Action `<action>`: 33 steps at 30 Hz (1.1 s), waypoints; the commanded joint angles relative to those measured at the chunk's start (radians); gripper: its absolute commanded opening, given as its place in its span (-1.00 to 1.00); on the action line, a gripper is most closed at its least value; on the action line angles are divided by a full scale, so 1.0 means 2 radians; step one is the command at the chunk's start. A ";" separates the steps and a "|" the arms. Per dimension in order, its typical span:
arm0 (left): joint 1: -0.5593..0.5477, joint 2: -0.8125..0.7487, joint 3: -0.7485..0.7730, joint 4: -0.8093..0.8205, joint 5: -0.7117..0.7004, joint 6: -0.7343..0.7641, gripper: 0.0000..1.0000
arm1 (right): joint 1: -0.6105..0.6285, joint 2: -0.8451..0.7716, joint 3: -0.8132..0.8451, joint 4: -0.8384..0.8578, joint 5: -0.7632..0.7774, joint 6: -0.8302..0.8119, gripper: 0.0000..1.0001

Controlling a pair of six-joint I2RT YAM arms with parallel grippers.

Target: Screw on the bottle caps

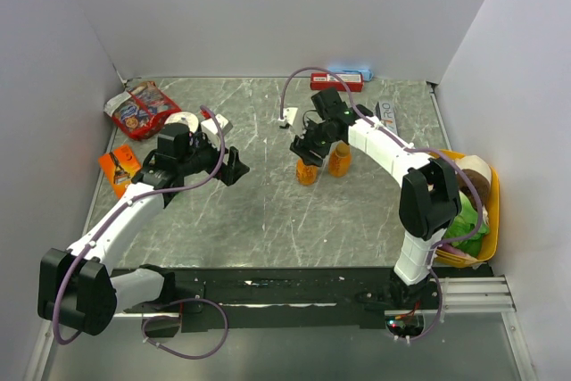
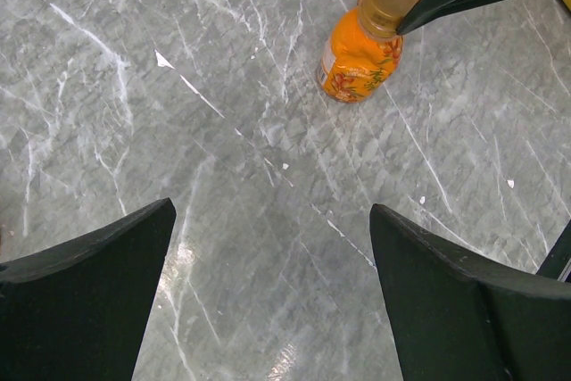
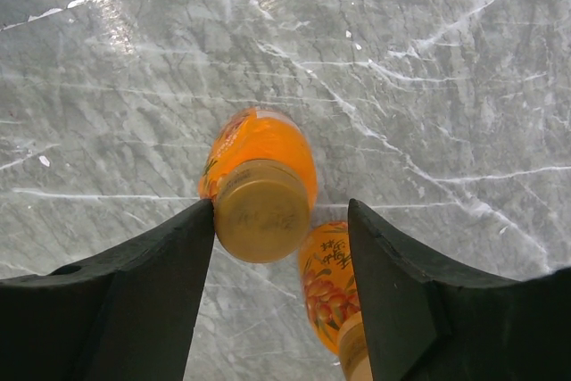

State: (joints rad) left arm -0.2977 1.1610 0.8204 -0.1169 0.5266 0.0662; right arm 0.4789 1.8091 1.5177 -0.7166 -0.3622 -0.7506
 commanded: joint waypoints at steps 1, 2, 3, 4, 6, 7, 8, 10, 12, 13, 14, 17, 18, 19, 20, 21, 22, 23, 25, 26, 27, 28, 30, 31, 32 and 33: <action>0.002 -0.003 0.012 0.024 0.014 0.000 0.93 | -0.002 -0.008 0.010 0.018 0.001 0.006 0.38; 0.002 -0.002 0.011 0.025 0.015 0.000 0.92 | -0.003 -0.008 0.009 0.019 0.001 0.006 0.39; 0.002 -0.002 0.012 0.027 0.016 0.000 0.92 | -0.003 -0.009 0.011 0.019 -0.001 0.006 0.42; 0.002 -0.002 0.011 0.029 0.016 -0.001 0.93 | -0.003 -0.009 0.012 0.017 -0.003 0.006 0.53; 0.002 -0.001 0.012 0.031 0.017 -0.001 0.92 | -0.004 -0.015 0.017 0.010 -0.013 0.006 0.71; 0.002 -0.001 0.012 0.030 0.017 -0.001 0.92 | -0.004 -0.019 0.017 0.008 -0.031 0.003 0.98; 0.002 -0.001 0.011 0.032 0.019 -0.001 0.93 | -0.002 -0.027 0.018 0.005 -0.039 0.003 0.98; 0.002 -0.002 0.009 0.035 0.020 -0.001 0.92 | -0.002 -0.037 0.023 -0.003 -0.073 0.009 0.98; 0.002 -0.003 0.007 0.039 0.020 -0.005 0.93 | -0.003 -0.053 0.033 -0.014 -0.100 0.016 0.98; 0.002 -0.004 0.006 0.046 0.017 -0.012 0.93 | -0.004 -0.059 0.038 -0.014 -0.112 0.029 0.99; 0.002 -0.006 0.005 0.048 0.014 -0.015 0.93 | -0.003 -0.075 0.040 -0.012 -0.129 0.041 0.99; 0.002 -0.008 0.006 0.055 -0.004 -0.025 0.92 | -0.002 -0.116 0.039 0.038 -0.101 0.113 0.99; 0.002 -0.008 0.006 0.057 -0.010 -0.026 0.93 | 0.001 -0.126 0.029 0.059 -0.077 0.139 0.98; 0.002 -0.008 0.007 0.071 -0.019 -0.029 0.93 | 0.003 -0.135 0.025 0.093 -0.045 0.195 0.99; 0.002 -0.008 0.006 0.078 -0.022 -0.029 0.93 | 0.014 -0.150 0.022 0.104 -0.009 0.222 0.98; 0.002 -0.008 0.007 0.081 -0.023 -0.029 0.93 | 0.020 -0.154 0.020 0.107 0.071 0.242 0.98; 0.002 -0.008 0.006 0.085 -0.022 -0.028 0.93 | 0.026 -0.159 0.020 0.104 0.100 0.268 0.98; 0.002 -0.010 0.002 0.094 -0.023 -0.028 0.93 | 0.030 -0.169 0.020 0.088 0.113 0.270 0.98; 0.002 -0.015 -0.004 0.103 -0.035 -0.049 0.93 | 0.035 -0.189 -0.002 0.084 0.122 0.258 0.99; 0.002 -0.021 -0.007 0.104 -0.046 -0.053 0.92 | 0.034 -0.211 -0.014 0.085 0.128 0.253 0.99; 0.002 -0.024 -0.008 0.095 -0.039 -0.054 0.92 | 0.034 -0.220 -0.029 0.084 0.135 0.248 0.98; 0.002 -0.025 -0.010 0.091 -0.021 -0.050 0.92 | 0.035 -0.226 -0.034 0.083 0.153 0.240 0.99; 0.002 -0.033 -0.029 0.097 0.039 -0.042 0.92 | 0.035 -0.244 -0.044 0.080 0.168 0.236 0.99; 0.002 -0.036 -0.040 0.116 0.046 -0.042 0.93 | 0.035 -0.250 -0.048 0.081 0.175 0.236 0.98; 0.002 -0.039 -0.062 0.130 0.048 -0.048 0.92 | 0.035 -0.262 -0.052 0.082 0.176 0.235 0.98; 0.003 -0.039 -0.065 0.137 0.037 -0.049 0.92 | 0.035 -0.269 -0.060 0.080 0.172 0.235 0.99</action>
State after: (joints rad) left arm -0.2947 1.1149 0.7586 0.0608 0.5308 -0.0021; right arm 0.5495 1.3376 1.4342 -0.5716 -0.1013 -0.2989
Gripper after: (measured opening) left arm 0.961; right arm 0.992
